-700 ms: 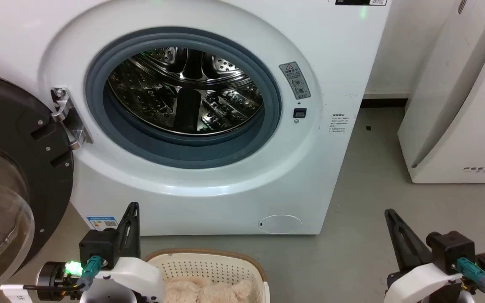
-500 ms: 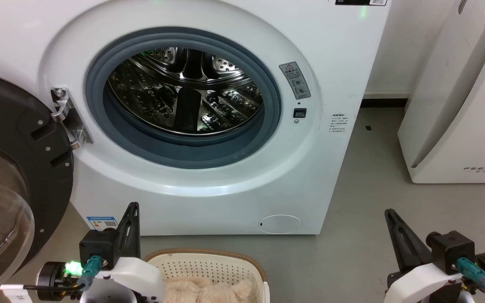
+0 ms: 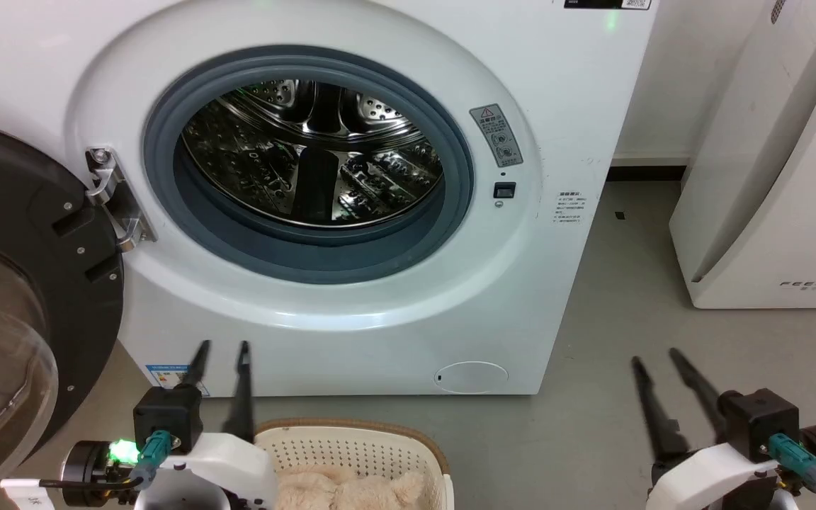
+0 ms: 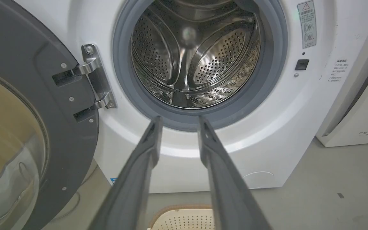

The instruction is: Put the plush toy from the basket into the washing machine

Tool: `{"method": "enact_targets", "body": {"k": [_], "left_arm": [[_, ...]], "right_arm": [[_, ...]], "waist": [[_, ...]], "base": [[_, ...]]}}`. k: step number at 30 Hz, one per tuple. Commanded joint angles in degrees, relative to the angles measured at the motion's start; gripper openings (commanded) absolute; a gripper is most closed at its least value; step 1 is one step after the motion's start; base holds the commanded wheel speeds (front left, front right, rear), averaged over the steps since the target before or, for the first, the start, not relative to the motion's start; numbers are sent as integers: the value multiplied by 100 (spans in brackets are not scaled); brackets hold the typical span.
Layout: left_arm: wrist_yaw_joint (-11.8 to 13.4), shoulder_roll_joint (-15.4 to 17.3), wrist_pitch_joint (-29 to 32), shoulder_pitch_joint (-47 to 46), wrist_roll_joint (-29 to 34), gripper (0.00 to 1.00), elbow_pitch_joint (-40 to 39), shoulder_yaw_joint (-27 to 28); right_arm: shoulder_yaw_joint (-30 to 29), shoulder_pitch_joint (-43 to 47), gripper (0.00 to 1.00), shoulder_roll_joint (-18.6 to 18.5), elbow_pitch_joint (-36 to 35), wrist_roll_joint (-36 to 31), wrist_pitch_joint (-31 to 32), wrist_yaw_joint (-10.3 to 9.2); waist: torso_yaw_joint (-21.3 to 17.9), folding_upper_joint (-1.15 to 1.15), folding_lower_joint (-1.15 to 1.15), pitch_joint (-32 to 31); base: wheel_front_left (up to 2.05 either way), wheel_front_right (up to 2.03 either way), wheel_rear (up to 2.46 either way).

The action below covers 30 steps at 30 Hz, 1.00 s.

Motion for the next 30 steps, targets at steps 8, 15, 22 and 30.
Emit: {"method": "enact_targets", "body": {"k": [8, 15, 22, 30], "left_arm": [[53, 0, -104, -42, -37, 100, 72, -58], [43, 7, -188, -178, -29, 100, 243, -130], [-13, 13, -272, -409, -28, 100, 575, -232], [-70, 32, -367, -804, 5, 100, 1245, -382]], "right_arm": [[-78, 3, 100, 0, -56, 147, -103, 0], [-111, -19, 100, 0, -103, 251, -187, -1], [-135, -79, 100, 0, -144, 376, -270, -1], [-158, -210, 100, 0, -174, 494, -365, -1]], "waist": [[0, 0, 0, 29], [-17, 0, 0, 112], [-61, 0, 0, 297], [-140, 0, 0, 603]], "base": [[0, 0, 0], [0, 0, 0], [0, 0, 0], [0, 0, 0]]}}
